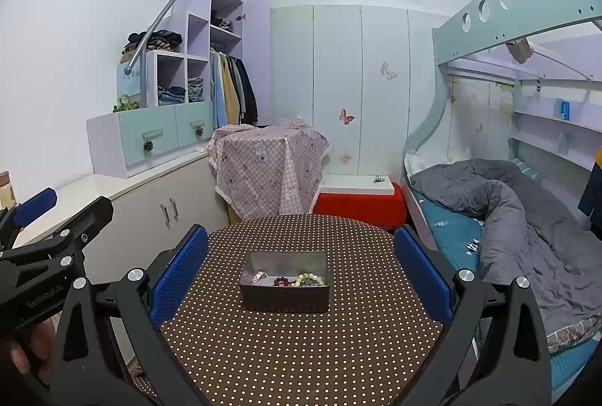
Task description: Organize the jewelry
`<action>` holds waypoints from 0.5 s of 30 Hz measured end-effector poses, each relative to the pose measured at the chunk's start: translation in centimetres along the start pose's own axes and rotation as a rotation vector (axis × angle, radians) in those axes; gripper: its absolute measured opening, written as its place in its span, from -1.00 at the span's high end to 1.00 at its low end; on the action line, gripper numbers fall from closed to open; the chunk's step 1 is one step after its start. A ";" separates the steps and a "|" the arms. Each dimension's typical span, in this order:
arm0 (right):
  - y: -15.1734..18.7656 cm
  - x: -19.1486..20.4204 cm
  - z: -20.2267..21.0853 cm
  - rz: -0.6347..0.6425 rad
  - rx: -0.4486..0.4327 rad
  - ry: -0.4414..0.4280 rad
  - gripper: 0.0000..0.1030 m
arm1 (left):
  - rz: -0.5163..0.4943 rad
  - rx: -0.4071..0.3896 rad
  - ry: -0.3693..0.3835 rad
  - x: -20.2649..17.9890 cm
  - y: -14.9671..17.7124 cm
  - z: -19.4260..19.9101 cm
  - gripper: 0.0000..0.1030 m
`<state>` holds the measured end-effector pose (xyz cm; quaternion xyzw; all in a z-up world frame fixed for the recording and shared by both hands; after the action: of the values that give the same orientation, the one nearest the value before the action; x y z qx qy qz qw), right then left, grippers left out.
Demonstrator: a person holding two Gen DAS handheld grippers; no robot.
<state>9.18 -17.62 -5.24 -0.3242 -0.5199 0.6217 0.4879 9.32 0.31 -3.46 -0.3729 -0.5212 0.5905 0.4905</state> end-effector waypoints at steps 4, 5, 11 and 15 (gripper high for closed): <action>-0.1 0.0 0.1 0.000 -0.006 0.001 -0.84 | 0.000 -0.004 -0.007 0.0 -0.1 0.1 -0.88; -0.1 0.0 0.1 0.000 -0.004 0.000 -0.84 | 0.000 -0.005 -0.008 0.0 -0.1 0.1 -0.88; -0.2 0.3 0.1 0.004 -0.003 -0.002 -0.84 | 0.001 -0.005 -0.004 0.0 -0.1 0.1 -0.88; -0.3 0.4 0.0 0.006 -0.004 0.000 -0.84 | -0.002 -0.007 -0.001 -0.3 -0.2 0.2 -0.88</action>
<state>9.11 -17.21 -4.95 -0.3266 -0.5202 0.6221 0.4856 9.28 -0.02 -3.25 -0.3740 -0.5239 0.5882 0.4895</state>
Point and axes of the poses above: each gripper's, at about its wrist camera, not at the fingertips, and z roughly against the way its jaws point, x to its left, y to its underside, the point moved 10 cm from there along -z, roughly the way its jaws point, and after that the axes turned 14 degrees about -y, right-handed, at the moved point
